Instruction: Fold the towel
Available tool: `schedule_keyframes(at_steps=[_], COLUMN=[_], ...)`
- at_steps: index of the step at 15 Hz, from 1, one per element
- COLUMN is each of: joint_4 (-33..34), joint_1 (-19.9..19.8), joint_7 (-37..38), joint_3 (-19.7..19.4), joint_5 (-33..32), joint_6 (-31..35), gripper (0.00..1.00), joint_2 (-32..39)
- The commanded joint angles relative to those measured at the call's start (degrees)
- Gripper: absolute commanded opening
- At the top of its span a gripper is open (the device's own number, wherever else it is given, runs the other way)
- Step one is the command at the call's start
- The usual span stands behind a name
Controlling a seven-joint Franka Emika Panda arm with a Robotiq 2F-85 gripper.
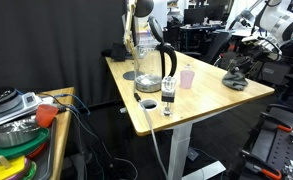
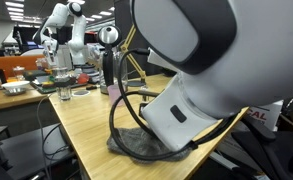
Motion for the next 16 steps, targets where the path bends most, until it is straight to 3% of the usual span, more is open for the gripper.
schedule_keyframes(at_steps=[1, 5, 10, 12, 16], joint_4=[-1.2, -1.8, -2.1, -1.9, -2.0], joint_1=[-0.5, -0.4, 0.0, 0.1, 1.5], joint_7=[0.1, -0.2, 0.6, 0.8, -0.4], joint_3=[0.5, 0.4, -0.3, -0.5, -0.4], joint_5=[1.8, 2.6, 2.7, 2.5, 0.6], joint_6=[-0.5, -0.4, 0.7, 0.9, 1.8], gripper=[0.2, 0.6, 0.95, 1.0, 1.0], joint_2=[-0.8, -1.3, -2.1, -2.3, -4.0])
